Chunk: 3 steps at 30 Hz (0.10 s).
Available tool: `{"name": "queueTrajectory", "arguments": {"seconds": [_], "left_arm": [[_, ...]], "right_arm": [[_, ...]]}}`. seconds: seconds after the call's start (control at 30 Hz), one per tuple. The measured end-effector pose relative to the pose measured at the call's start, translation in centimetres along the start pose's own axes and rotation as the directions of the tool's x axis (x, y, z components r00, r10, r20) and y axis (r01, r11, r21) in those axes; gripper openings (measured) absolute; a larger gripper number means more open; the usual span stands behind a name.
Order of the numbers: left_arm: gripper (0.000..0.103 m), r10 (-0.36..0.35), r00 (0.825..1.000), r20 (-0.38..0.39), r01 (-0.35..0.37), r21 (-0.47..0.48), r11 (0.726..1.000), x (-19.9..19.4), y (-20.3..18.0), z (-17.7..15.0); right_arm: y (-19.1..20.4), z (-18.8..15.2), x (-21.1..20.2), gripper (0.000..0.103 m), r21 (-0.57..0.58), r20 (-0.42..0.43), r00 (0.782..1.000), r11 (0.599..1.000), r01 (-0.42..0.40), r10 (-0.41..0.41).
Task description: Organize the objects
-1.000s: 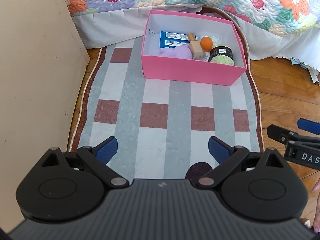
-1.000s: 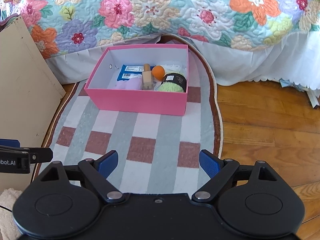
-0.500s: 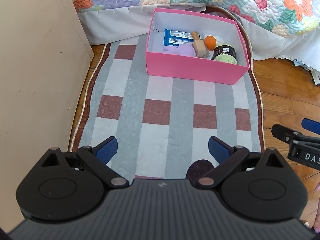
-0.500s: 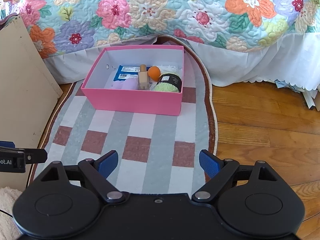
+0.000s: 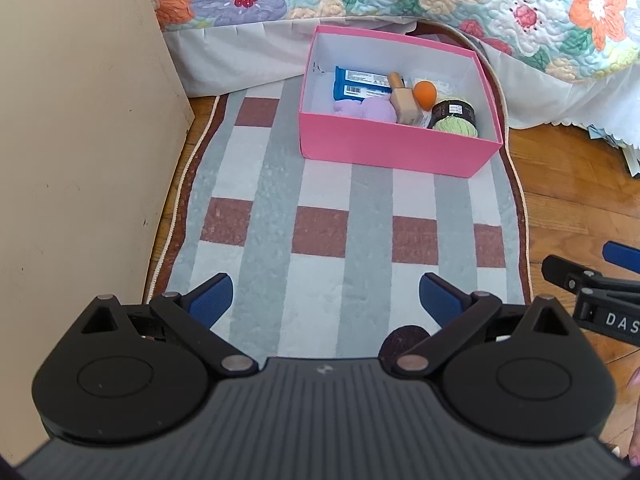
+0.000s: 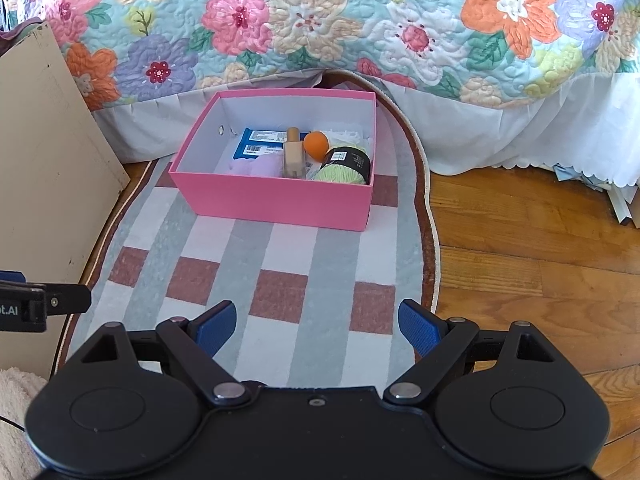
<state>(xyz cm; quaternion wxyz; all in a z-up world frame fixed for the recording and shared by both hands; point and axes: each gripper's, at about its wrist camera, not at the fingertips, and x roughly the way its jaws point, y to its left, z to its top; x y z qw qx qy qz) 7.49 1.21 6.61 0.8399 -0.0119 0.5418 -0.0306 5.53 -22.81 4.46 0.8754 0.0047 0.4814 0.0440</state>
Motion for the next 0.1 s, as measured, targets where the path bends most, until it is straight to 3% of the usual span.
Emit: {"name": "queueTrajectory", "arguments": {"seconds": [0.1], "left_arm": [[0.101,0.000,1.000,-0.002,0.000,0.006,1.000,0.04,-0.05,-0.08]], "right_arm": [[0.18,0.06,-0.01,0.091,-0.003,0.000,1.000,1.000,0.003,-0.003]]}}
